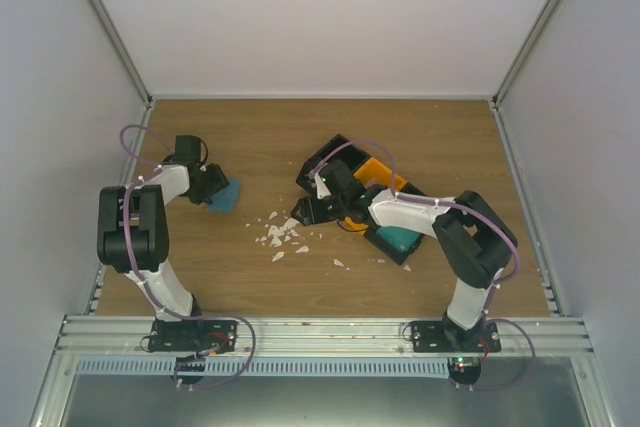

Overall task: Put the credit cards into the card holder
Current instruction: Move the card holder to the center of the board.

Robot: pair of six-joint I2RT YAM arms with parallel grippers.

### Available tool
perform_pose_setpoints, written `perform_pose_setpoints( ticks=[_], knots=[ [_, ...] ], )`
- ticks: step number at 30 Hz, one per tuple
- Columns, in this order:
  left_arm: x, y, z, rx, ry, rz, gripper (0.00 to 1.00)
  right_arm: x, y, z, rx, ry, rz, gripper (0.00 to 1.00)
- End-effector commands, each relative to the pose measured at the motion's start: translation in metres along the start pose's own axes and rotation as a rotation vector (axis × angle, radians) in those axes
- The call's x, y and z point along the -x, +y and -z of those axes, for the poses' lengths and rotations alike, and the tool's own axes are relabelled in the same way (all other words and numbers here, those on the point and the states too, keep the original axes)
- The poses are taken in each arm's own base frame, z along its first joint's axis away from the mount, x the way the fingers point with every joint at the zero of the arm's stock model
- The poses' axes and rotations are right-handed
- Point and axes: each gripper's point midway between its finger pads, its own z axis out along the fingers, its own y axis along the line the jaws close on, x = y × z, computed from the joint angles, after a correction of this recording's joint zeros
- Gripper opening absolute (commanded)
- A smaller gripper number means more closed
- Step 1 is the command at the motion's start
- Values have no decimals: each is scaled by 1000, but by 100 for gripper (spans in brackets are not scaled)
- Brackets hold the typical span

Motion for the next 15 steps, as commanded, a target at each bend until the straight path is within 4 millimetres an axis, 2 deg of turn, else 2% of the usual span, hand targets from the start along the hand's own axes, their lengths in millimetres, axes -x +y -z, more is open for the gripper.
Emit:
perform_pose_setpoints(
  ticks=[1,6,15],
  knots=[
    [-16,-15,15,-51,-5,-27,63,1,8,-11,43,1,-26,65],
    [-15,-16,15,-56,-10,-42,63,4,17,-23,88,5,-39,63],
    [-40,-17,9,-119,49,-48,51,4,37,-64,142,47,-96,61]
  ],
)
